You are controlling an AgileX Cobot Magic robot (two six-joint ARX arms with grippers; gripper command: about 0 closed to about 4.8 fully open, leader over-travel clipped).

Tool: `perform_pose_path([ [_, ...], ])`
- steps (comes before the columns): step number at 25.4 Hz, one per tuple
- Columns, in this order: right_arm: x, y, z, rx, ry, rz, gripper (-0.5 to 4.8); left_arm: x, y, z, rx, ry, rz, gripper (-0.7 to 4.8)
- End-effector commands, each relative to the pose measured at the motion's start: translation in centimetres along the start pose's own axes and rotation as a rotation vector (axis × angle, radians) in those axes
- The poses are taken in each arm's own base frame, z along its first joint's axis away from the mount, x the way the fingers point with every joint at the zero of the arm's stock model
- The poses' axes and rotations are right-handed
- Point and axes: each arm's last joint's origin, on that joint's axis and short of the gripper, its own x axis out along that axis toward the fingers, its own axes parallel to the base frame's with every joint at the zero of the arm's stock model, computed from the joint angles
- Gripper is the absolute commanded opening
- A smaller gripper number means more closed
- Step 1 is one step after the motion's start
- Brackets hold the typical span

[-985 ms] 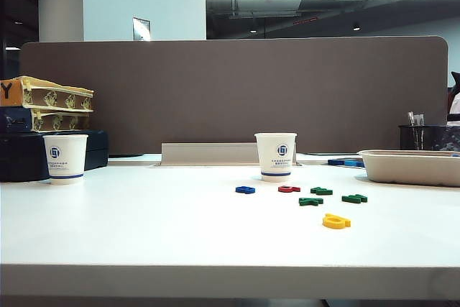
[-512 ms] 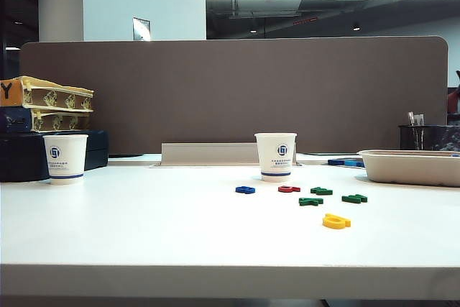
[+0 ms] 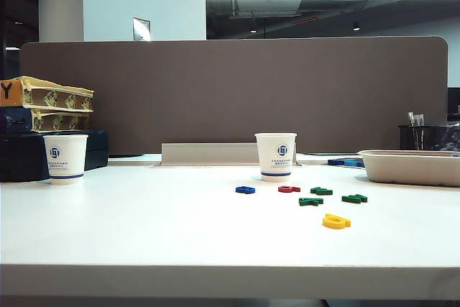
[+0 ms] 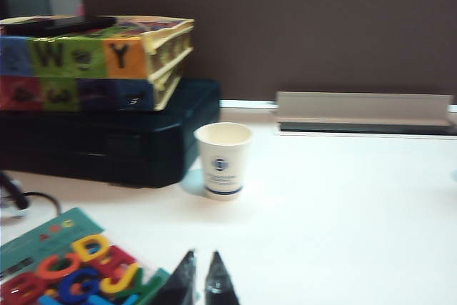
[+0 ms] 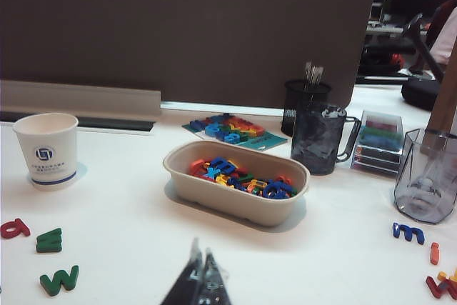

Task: Pick up the letter "c" and put it in the paper cup.

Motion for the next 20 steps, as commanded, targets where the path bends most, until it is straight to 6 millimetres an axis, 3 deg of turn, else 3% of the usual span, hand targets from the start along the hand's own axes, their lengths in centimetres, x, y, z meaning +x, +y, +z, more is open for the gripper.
perform_pose_path([
  [1,-0.04,-0.02,0.36,-0.003,-0.027,-0.002,-0.05,-0.01,-0.13,0.26,0.001,-0.019,-0.046,0.22],
  [20,-0.04,-0.01,0.26,-0.003,-0.017,0.000,-0.06,-0.01,-0.13,0.15,0.000,-0.008,-0.046,0.22],
])
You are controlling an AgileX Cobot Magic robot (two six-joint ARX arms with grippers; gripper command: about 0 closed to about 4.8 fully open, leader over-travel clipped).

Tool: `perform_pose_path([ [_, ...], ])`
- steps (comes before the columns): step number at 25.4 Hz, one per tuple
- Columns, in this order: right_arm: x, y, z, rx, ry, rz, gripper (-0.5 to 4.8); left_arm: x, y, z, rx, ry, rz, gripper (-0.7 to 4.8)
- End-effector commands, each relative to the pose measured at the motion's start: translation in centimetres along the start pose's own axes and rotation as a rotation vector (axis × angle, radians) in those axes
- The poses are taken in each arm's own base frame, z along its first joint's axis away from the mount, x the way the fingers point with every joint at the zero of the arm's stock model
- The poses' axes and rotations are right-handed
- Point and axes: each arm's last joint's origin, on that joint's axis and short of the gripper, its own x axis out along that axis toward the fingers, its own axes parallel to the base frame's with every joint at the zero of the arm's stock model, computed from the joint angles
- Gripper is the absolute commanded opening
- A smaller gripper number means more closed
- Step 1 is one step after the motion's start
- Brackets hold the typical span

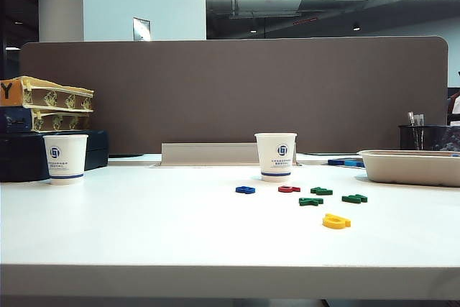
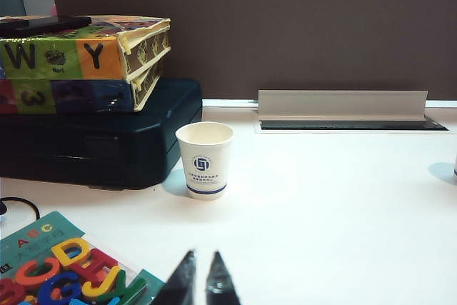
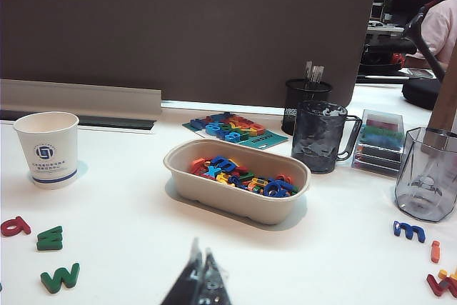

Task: Pick up the letter "c" and put it in the paper cup.

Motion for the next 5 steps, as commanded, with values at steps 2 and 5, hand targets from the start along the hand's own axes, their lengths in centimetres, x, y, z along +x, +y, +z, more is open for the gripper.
perform_pose_path([
  [2,-0.04,-0.01,0.28,-0.003,-0.020,0.000,-0.05,-0.01,-0.01,0.16,0.001,-0.009,-0.006,0.22],
  [5,-0.04,-0.01,0.28,-0.003,-0.020,0.000,-0.06,-0.01,-0.01,0.16,0.001,-0.009,-0.006,0.22],
])
